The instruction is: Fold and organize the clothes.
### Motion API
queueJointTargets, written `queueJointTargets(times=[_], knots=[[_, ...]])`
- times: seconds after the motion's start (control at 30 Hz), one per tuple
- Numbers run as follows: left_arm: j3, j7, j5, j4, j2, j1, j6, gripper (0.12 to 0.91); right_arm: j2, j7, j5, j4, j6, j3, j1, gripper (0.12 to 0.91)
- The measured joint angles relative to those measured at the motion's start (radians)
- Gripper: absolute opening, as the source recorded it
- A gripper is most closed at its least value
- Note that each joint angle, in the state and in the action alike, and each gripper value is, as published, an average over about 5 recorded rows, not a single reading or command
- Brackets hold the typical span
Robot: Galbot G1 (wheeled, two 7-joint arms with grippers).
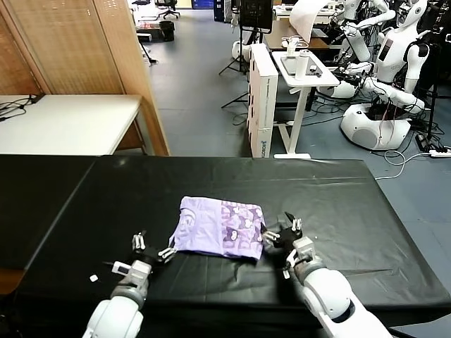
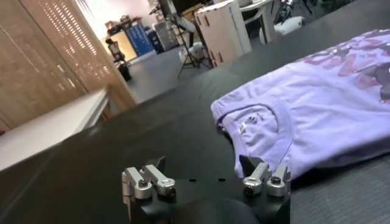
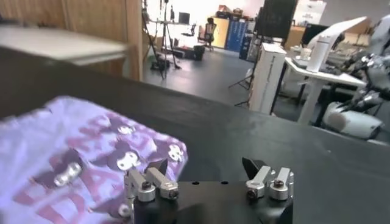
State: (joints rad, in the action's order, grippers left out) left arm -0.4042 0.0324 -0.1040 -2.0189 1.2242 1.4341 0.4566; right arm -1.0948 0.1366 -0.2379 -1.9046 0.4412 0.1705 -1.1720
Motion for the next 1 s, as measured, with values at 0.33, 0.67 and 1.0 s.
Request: queueJointTargets(times=[0.33,0.67,1.0], knots=[[0.001,-0.001,0.009,-0.009,-0.002,-0.003,0.0,0.907,-0.001,-0.002,0.008,-0.005,-0.007,0.0,-0.009,0.907],[-0.054,0.041,0.112,-0.087,0.024,0.019,-0.143,0.907,0.019,0.029,-0.096,-0.105,-0.149,0.094,-0.075,0.907],[-0.131,0.004,0.228,-0.147,0.113,0.083,-0.463,0.907,-0.035,0.042,-0.079,-0.26,-0.29,0.203,-0.251,0.907]])
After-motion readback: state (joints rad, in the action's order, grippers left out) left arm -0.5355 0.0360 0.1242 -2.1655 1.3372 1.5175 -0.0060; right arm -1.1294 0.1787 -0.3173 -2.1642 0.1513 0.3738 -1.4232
